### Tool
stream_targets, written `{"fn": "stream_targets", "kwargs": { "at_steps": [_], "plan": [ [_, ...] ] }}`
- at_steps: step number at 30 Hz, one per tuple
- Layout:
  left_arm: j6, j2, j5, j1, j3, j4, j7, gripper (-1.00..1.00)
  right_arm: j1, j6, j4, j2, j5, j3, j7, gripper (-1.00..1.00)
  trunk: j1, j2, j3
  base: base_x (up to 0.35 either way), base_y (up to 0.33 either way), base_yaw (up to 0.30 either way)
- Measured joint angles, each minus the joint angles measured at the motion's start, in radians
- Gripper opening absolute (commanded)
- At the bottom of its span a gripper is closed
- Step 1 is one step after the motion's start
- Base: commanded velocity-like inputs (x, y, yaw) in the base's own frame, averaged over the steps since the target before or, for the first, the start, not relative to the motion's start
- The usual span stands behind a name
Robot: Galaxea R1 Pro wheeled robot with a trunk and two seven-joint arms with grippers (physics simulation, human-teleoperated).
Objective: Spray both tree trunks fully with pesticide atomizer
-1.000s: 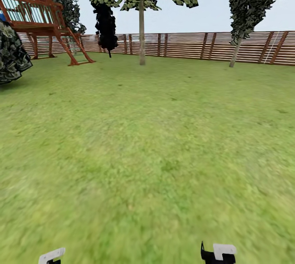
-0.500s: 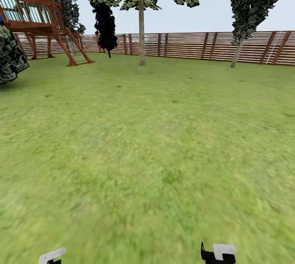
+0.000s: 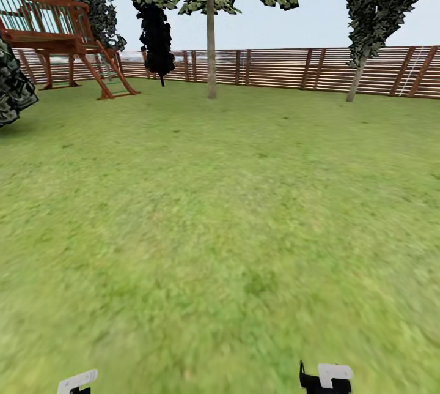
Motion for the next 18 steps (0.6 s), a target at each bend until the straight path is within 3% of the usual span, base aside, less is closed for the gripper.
{"fn": "stream_targets", "kwargs": {
  "at_steps": [18],
  "plan": [
    [0.000,0.000,0.000,0.000,0.000,0.000,0.000,-1.00,0.000,0.000,0.000,0.000,0.000,0.000,0.000,1.00,0.000,0.000,0.000,0.338,0.000,0.000]
  ]
}}
